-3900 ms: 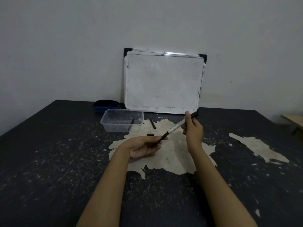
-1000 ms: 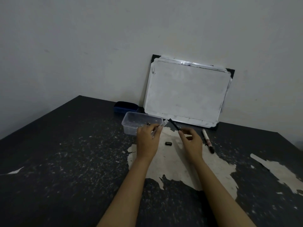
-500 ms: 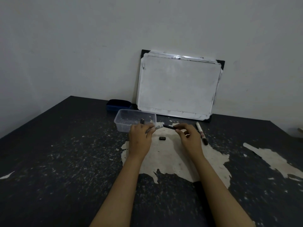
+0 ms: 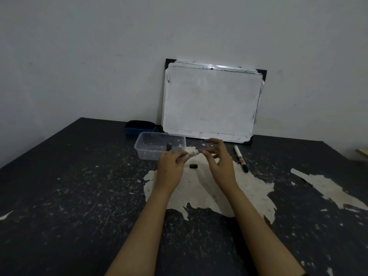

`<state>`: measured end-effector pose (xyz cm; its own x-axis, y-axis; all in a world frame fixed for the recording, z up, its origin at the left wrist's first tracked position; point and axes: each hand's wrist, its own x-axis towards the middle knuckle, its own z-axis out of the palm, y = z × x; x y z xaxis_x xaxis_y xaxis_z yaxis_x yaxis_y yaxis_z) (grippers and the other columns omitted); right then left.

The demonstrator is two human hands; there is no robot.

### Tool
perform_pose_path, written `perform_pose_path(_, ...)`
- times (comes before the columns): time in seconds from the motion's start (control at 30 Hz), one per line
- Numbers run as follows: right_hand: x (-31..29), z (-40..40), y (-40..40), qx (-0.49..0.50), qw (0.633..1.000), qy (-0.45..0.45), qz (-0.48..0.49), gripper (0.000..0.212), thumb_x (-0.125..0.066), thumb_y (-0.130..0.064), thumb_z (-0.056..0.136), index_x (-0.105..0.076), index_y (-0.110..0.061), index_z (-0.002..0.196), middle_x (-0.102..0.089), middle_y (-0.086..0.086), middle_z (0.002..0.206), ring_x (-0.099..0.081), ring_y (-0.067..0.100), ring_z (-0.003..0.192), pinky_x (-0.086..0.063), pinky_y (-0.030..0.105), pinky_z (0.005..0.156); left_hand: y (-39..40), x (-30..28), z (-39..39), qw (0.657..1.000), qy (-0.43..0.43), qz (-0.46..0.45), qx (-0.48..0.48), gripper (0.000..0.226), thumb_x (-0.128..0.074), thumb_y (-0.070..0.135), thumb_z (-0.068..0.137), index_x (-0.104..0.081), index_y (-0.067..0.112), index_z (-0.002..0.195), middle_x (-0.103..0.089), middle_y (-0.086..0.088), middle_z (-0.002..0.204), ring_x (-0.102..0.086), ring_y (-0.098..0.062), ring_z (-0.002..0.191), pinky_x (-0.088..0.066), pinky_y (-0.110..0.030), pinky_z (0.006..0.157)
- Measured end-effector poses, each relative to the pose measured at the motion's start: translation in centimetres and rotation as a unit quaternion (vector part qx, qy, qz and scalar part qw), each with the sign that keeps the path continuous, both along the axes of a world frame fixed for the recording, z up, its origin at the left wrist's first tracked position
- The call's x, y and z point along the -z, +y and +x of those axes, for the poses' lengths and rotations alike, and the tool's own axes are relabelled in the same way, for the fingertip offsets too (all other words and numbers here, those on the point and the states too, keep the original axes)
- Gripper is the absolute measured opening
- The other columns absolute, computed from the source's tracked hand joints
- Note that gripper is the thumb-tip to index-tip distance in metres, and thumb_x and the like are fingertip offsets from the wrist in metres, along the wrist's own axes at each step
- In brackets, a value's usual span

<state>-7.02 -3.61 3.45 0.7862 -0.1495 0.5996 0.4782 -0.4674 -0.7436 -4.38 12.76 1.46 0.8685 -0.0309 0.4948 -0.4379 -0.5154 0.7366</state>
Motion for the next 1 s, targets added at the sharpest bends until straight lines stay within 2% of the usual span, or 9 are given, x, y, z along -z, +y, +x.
perform_pose_path(0.1,0.4,0.2,0.1,0.024,0.999,0.018,0.034,0.019,-0.06,-0.018,0.099,-0.058,-0.02,0.118,-0.073,-0.011,0.099,-0.066,-0.004,0.094,-0.048,0.01,0.076,0.0,0.0,0.2,0.996,0.032,-0.077,0.022,0.027,-0.055,0.039,0.094,-0.072,0.021,0.105,-0.07,0.006,0.096,-0.06,-0.015,0.096,-0.051,-0.034,0.086)
perform_pose_path(0.17,1.3,0.6,-0.4,0.05,0.997,0.041,-0.031,0.016,-0.06,-0.018,0.098,-0.064,-0.021,0.113,-0.072,-0.009,0.103,-0.064,0.0,0.093,-0.047,0.017,0.076,-0.1,-0.4,-0.1,0.989,0.06,-0.129,0.032,0.025,-0.055,0.032,0.096,-0.071,0.017,0.108,-0.069,0.003,0.097,-0.063,-0.013,0.094,-0.052,-0.028,0.083)
perform_pose_path(0.27,2.7,1.0,-0.6,0.049,0.984,0.092,-0.147,0.023,-0.062,-0.021,0.095,-0.07,-0.027,0.116,-0.069,-0.008,0.112,-0.059,0.008,0.098,-0.049,0.028,0.086,-0.1,-0.8,-0.4,0.98,0.09,-0.173,0.039,0.026,-0.052,0.028,0.097,-0.067,0.014,0.113,-0.067,0.002,0.097,-0.062,-0.011,0.094,-0.046,-0.018,0.076)
perform_pose_path(0.33,3.2,1.1,-0.2,0.046,0.971,0.116,-0.206,0.028,-0.062,-0.027,0.094,-0.069,-0.029,0.122,-0.069,-0.007,0.115,-0.057,0.014,0.102,-0.048,0.034,0.091,-0.1,-0.9,-0.4,0.979,0.093,-0.176,0.048,0.026,-0.051,0.029,0.098,-0.067,0.015,0.113,-0.067,0.001,0.096,-0.063,-0.01,0.094,-0.048,-0.02,0.077)
perform_pose_path(0.43,3.4,1.3,0.2,0.065,0.951,0.119,-0.276,0.024,-0.061,-0.031,0.094,-0.073,-0.03,0.115,-0.071,-0.007,0.108,-0.056,0.016,0.1,-0.048,0.038,0.088,-0.1,-0.8,-0.3,0.978,0.097,-0.18,0.05,0.025,-0.052,0.029,0.098,-0.067,0.016,0.112,-0.068,0.001,0.096,-0.063,-0.009,0.093,-0.05,-0.026,0.082)
perform_pose_path(0.5,3.2,1.4,0.1,0.066,0.964,0.11,-0.233,0.019,-0.062,-0.028,0.094,-0.075,-0.025,0.109,-0.072,-0.006,0.104,-0.058,0.013,0.096,-0.049,0.033,0.085,-0.1,-0.8,-0.5,0.977,0.1,-0.182,0.048,0.024,-0.052,0.029,0.098,-0.067,0.017,0.113,-0.067,0.002,0.097,-0.062,-0.006,0.092,-0.051,-0.026,0.082)
perform_pose_path(0.6,2.3,1.1,-0.1,0.052,0.992,0.088,-0.068,0.015,-0.064,-0.02,0.096,-0.072,-0.017,0.108,-0.071,-0.006,0.103,-0.063,0.003,0.091,-0.049,0.019,0.079,-0.1,-0.8,-0.5,0.978,0.102,-0.174,0.047,0.024,-0.052,0.028,0.098,-0.067,0.017,0.113,-0.067,0.0,0.1,-0.061,-0.005,0.092,-0.05,-0.024,0.082)
perform_pose_path(0.77,0.6,0.9,-0.8,0.002,0.992,0.076,0.102,0.02,-0.067,-0.019,0.095,-0.072,-0.014,0.114,-0.075,-0.002,0.109,-0.071,0.009,0.099,-0.058,0.022,0.086,-0.2,-0.8,-0.8,0.984,0.083,-0.146,0.064,0.022,-0.054,0.025,0.097,-0.07,0.015,0.108,-0.069,-0.001,0.1,-0.064,-0.011,0.092,-0.053,-0.031,0.083)
perform_pose_path(1.0,0.0,0.7,-0.7,-0.014,0.999,0.051,0.013,0.018,-0.067,-0.015,0.095,-0.074,-0.014,0.112,-0.074,0.0,0.11,-0.071,0.006,0.098,-0.055,0.016,0.084,-0.1,-0.9,-0.7,0.992,0.062,-0.09,0.064,0.02,-0.055,0.026,0.096,-0.071,0.015,0.101,-0.068,-0.002,0.093,-0.062,-0.015,0.087,-0.05,-0.033,0.079)
